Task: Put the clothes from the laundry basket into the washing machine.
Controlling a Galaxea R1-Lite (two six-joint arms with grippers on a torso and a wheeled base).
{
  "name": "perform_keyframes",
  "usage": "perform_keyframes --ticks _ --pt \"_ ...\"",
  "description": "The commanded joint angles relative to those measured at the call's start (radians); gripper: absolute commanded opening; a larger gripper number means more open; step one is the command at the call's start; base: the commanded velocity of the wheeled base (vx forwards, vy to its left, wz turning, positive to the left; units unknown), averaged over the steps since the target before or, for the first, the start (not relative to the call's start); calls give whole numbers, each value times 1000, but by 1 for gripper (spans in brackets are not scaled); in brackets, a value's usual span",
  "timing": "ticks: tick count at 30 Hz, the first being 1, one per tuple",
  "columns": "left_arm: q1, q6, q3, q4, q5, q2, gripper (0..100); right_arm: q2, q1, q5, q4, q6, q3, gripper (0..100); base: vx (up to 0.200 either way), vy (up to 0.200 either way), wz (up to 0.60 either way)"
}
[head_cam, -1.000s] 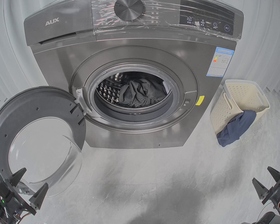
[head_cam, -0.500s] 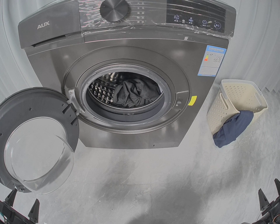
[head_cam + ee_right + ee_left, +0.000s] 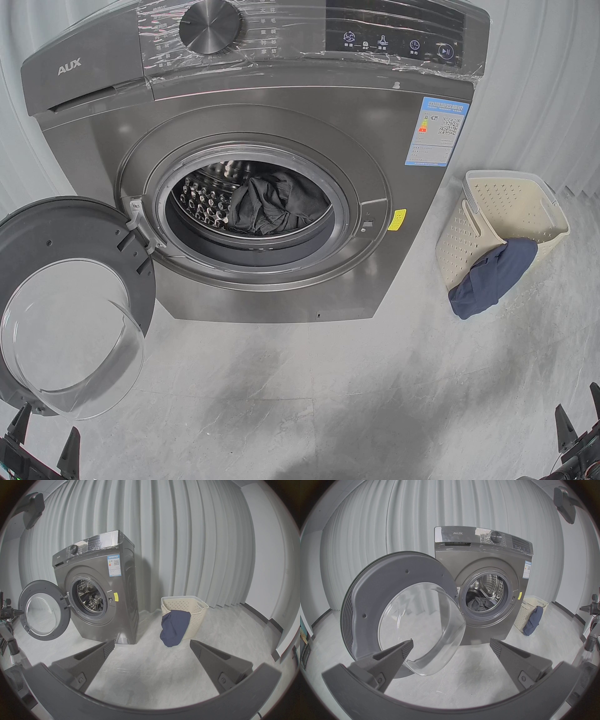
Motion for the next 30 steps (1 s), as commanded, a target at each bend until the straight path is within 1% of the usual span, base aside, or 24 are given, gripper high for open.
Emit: perform_keyframes --ticks 1,4,6,9,30 --pt "0 1 16 0 1 -10 100 -13 -2 0 -1 0 18 100 0 -200 0" --pt "0 -2 16 0 1 -10 100 -13 0 0 -1 0 18 100 0 -200 0" --pt "0 -10 16 0 2 -10 100 -13 -2 0 -1 0 18 100 0 -200 0" --pt "0 -2 16 0 1 -10 100 -13 -2 0 -1 0 18 100 0 -200 0" --pt "0 -10 16 0 -4 -10 100 -13 -2 0 -1 -1 18 100 0 -200 0"
